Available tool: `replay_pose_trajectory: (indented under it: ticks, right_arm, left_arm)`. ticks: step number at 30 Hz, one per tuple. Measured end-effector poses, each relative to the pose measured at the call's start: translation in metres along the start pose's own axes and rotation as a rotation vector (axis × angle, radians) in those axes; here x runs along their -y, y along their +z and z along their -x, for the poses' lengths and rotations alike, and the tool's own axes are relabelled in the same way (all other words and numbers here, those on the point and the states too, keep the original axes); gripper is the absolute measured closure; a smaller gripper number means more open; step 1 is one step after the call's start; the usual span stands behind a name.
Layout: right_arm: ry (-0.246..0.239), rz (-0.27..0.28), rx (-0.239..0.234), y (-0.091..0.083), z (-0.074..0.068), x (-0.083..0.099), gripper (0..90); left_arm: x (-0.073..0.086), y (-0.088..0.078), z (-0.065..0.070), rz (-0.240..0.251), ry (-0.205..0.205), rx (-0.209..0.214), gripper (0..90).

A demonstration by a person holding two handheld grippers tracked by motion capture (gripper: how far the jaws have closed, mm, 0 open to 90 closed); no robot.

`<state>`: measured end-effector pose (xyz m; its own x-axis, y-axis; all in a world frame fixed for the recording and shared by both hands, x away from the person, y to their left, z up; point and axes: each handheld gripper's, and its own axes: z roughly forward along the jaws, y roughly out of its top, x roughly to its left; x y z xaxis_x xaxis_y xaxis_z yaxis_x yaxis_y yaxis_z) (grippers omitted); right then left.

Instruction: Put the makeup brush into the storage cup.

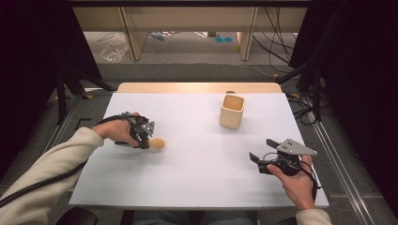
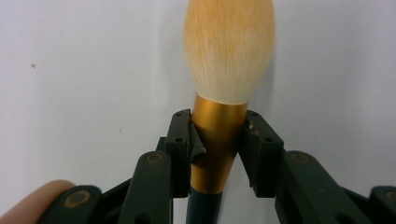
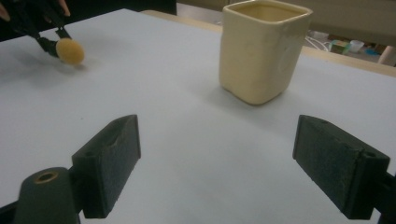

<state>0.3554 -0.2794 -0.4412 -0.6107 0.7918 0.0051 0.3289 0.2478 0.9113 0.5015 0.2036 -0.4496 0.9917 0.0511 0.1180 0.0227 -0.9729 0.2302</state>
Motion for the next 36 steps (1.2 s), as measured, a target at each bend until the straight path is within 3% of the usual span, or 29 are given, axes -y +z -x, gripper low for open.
replay_pose_trajectory:
  ticks: [3,4,5,7,9,13,15,17,24,30,34,36]
  right_arm:
    - [-0.012,-0.011,-0.003,-0.002,-0.001,0.0,15.7]
    - [-0.004,-0.004,-0.008,-0.001,-0.001,0.0,15.7]
    - [-0.016,0.025,0.01,0.0,0.0,0.0,15.8]
    - [0.007,0.014,-0.006,0.001,-0.001,0.001,15.8]
    - [-0.009,-0.013,0.001,-0.001,-0.001,0.0,15.7]
    - [-0.013,0.012,0.004,0.001,-0.002,-0.001,15.8]
    - [-0.008,-0.013,-0.005,-0.001,-0.003,-0.002,15.8]
    - [-0.016,0.005,-0.001,0.0,-0.002,-0.002,15.8]
    - [0.002,0.016,-0.014,0.001,-0.002,-0.001,15.8]
    - [-0.018,0.009,0.002,0.001,-0.001,-0.001,15.7]
    - [-0.002,0.005,0.001,0.0,-0.001,-0.001,15.8]
    - [-0.016,0.011,0.006,0.0,-0.001,-0.001,15.8]
  left_arm:
    - [-0.001,-0.004,0.001,0.039,-0.015,-0.011,66.5]
    - [-0.001,-0.005,0.003,0.07,-0.036,-0.018,66.5]
    - [-0.002,-0.008,0.002,0.089,-0.031,-0.032,66.5]
    - [-0.002,-0.013,0.002,0.13,-0.049,-0.047,66.5]
    - [-0.002,-0.018,0.002,0.176,-0.071,-0.042,66.5]
    - [-0.001,-0.027,0.003,0.214,-0.078,-0.066,66.5]
    - [-0.001,-0.031,0.003,0.262,-0.1,-0.073,66.5]
    - [-0.001,-0.035,0.004,0.297,-0.119,-0.077,66.5]
    - [0.002,-0.036,0.005,0.355,-0.144,-0.092,66.5]
    - [0.0,-0.039,0.004,0.399,-0.143,-0.089,66.5]
    - [-0.002,-0.039,0.005,0.385,-0.133,-0.092,66.5]
    - [-0.002,-0.04,0.005,0.402,-0.141,-0.093,66.5]
